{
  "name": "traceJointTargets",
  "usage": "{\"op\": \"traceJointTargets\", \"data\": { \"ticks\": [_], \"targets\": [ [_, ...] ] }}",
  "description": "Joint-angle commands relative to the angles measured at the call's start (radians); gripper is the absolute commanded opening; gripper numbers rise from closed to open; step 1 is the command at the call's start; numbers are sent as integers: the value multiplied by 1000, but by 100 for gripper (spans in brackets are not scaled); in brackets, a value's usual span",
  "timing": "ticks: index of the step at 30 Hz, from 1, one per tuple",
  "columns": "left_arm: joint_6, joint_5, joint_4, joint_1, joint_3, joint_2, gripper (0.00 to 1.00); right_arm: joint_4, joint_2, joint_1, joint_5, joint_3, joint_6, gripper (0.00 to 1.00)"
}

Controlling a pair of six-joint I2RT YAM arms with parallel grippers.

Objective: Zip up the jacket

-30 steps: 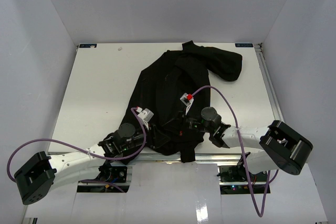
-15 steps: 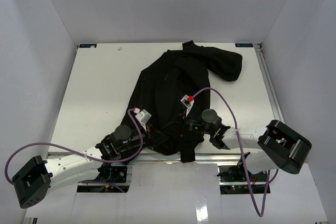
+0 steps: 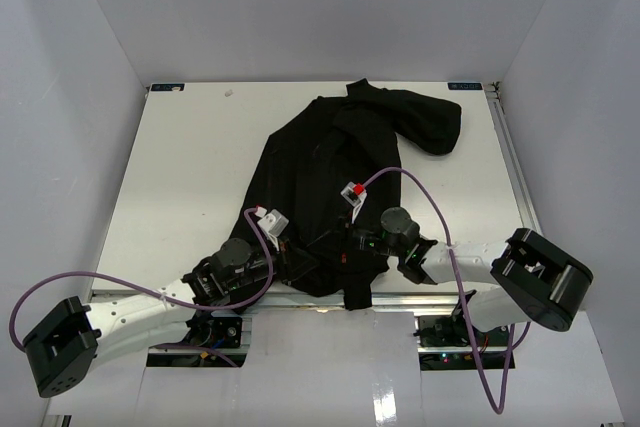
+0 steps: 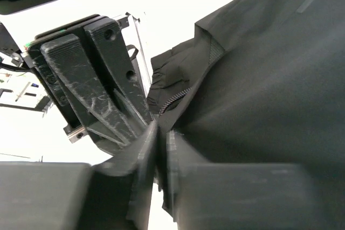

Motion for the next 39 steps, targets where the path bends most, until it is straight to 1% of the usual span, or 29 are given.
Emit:
{"op": "traceJointTargets", "data": {
  "ticks": [1, 3, 7, 8, 14, 20, 22, 25, 26, 27, 28, 30, 32, 34, 36, 38, 39],
  "targets": [
    [9, 0, 54, 6, -6, -21, 5, 10, 39, 5, -67, 43, -17, 9],
    [0, -10, 34, 6, -5, -31, 24, 26, 45, 5, -73, 56, -21, 8],
    [-29, -29, -4, 6, 2, -46, 49, 47, 22, 4, -44, 67, -41, 8],
    [-35, -27, -3, 6, -1, -49, 53, 50, 13, 4, -35, 70, -45, 8],
    [-70, 18, 30, 6, -21, -50, 60, 109, -9, 4, -8, 68, -48, 8],
    [-98, 43, 38, 6, -27, -46, 61, 201, -27, 4, 38, 22, -32, 8],
    [-103, 48, 50, 6, -33, -46, 59, 230, -27, 5, 44, 7, -25, 8],
    [-104, 52, 70, 6, -44, -39, 49, 244, -23, 5, 55, 3, -22, 8],
    [-103, 53, 76, 6, -46, -35, 41, 256, -20, 5, 56, 1, -20, 8],
    [-103, 53, 81, 6, -46, -26, 31, 272, -17, 5, 57, -2, -16, 8],
    [-105, 56, 89, 6, -47, -17, 26, 287, -15, 5, 60, -7, -13, 8],
    [-105, 55, 95, 6, -43, 9, 23, 320, -8, 5, 69, -18, -5, 8],
    [-108, 59, 106, 7, -40, 30, 23, 349, 0, 4, 76, -23, 1, 8],
    [-111, 63, 121, 6, -40, 51, 26, 384, 10, 5, 78, -26, 9, 8],
    [-115, 65, 140, 6, -40, 64, 32, 418, 23, 5, 76, -26, 20, 8],
    [-115, 62, 141, 6, -38, 66, 41, 425, 29, 5, 75, -23, 21, 8],
    [-114, 56, 127, 6, -36, 61, 44, 430, 28, 4, 76, -27, 21, 8]
  ]
}}
